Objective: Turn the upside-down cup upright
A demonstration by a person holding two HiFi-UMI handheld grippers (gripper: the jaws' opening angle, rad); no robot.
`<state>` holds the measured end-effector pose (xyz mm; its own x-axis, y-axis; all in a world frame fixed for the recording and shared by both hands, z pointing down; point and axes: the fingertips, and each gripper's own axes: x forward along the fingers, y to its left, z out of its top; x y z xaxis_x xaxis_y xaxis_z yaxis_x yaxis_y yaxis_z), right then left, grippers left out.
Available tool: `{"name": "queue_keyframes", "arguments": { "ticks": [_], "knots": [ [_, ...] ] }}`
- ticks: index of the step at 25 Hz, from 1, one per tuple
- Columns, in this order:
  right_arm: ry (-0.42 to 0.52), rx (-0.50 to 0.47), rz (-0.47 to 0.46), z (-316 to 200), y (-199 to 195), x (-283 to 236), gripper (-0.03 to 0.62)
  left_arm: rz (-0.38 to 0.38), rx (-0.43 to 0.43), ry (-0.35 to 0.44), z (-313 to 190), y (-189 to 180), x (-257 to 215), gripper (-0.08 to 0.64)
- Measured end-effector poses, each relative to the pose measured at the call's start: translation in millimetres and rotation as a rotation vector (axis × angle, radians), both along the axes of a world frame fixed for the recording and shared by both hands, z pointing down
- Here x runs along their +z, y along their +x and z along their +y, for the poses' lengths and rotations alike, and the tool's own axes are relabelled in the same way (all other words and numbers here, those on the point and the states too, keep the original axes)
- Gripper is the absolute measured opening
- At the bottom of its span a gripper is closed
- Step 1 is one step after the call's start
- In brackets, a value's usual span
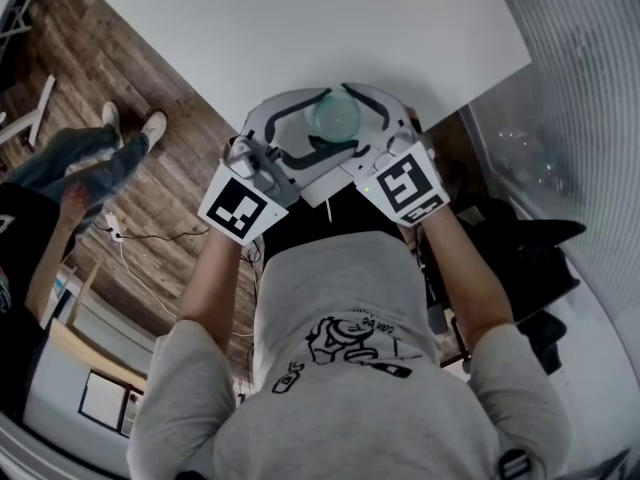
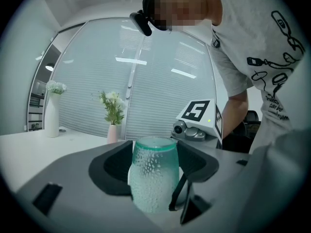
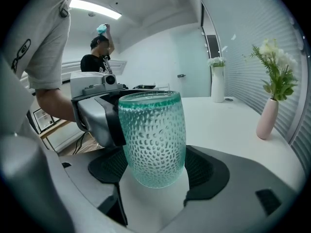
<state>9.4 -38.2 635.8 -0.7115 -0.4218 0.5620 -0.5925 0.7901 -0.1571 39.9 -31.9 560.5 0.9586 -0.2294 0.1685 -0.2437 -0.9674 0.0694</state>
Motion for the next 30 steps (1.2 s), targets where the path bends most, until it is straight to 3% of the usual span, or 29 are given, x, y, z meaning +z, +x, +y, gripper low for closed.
{"name": "queue_keyframes", "arguments": {
  "ticks": [30],
  "knots": [
    [-0.015,-0.035,0.041,-6,0,40,0.37,0.04,-0.02,0.015,-5,0,38,0.29]
  ]
}}
